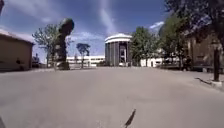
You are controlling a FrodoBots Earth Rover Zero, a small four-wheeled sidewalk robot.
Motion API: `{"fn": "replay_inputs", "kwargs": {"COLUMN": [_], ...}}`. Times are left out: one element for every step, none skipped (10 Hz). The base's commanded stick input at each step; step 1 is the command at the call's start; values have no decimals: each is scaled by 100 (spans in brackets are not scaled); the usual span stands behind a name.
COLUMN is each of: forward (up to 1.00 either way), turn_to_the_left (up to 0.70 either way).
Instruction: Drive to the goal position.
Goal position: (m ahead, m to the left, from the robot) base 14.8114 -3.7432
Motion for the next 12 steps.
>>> {"fn": "replay_inputs", "kwargs": {"forward": [70, 70, 70, 70, 70, 70, 70, 70, 70, 70, 70, 70], "turn_to_the_left": [6, 6, 6, 16, 35, 41, 41, 15, 6, 6, 6, 6]}}
